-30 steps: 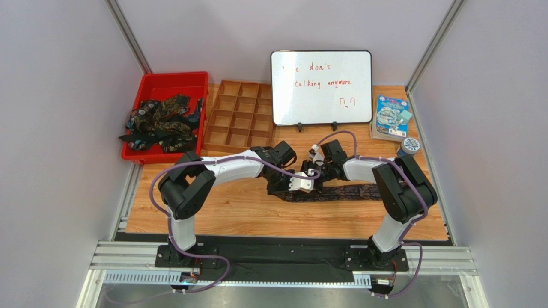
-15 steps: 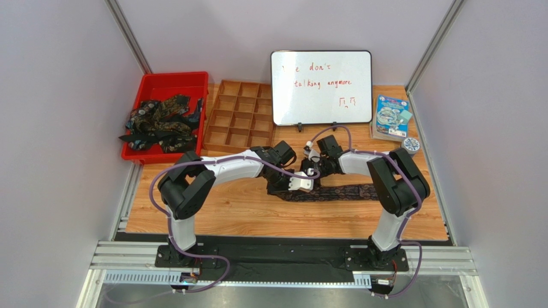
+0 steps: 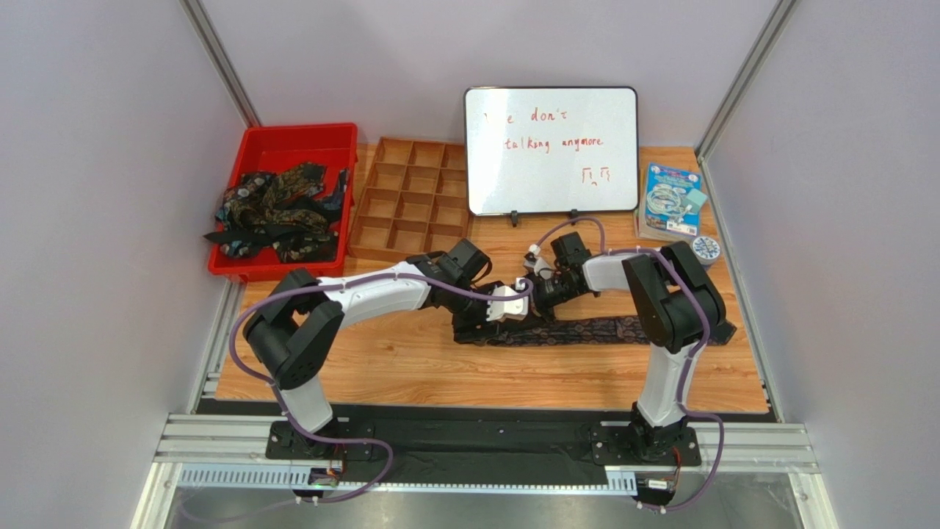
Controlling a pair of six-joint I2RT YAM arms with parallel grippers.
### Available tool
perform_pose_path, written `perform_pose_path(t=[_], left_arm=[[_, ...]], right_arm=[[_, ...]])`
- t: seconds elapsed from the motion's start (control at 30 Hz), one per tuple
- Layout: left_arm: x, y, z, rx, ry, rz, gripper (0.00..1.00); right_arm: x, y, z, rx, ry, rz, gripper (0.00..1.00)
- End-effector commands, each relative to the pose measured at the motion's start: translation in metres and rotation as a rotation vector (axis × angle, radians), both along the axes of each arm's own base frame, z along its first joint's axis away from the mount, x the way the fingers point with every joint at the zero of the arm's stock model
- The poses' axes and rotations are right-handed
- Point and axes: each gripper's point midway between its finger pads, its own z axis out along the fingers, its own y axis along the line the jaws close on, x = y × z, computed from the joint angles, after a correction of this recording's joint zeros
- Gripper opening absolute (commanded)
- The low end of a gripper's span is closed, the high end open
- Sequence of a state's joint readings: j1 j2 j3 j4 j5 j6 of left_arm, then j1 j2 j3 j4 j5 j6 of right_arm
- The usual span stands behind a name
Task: Roll the ties
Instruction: Roll the tie at the center of the board.
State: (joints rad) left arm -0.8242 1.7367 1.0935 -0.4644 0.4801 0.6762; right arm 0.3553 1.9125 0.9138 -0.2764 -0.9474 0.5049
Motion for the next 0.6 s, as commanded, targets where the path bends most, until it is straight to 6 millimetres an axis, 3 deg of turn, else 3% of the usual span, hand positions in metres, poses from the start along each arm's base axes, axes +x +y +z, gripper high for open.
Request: perform_pose_path(t=[0.0, 0.2, 0.33, 0.57], left_arm=[[0.004, -0.026, 0.019, -0.161, -0.008, 0.027, 0.73], [0.017, -0.036, 0.011, -0.216, -0.044, 0.090, 0.73], [0.010, -0.034, -0.002, -0.240, 0.010, 0.151, 0.73], [0.007, -0.041, -0.004, -0.327, 0.006, 0.171, 0.67]], right_arm=[[0.001, -0.017, -0.029, -0.086, -0.015, -0.003, 0.00], [-0.001, -0.023, -0.036, -0.100, -0.019, -0.006, 0.00], [-0.002, -0.030, -0.042, -0.119, -0.023, -0.009, 0.00], [0.000, -0.036, -0.049, -0.144, -0.037, -0.015, 0.00]])
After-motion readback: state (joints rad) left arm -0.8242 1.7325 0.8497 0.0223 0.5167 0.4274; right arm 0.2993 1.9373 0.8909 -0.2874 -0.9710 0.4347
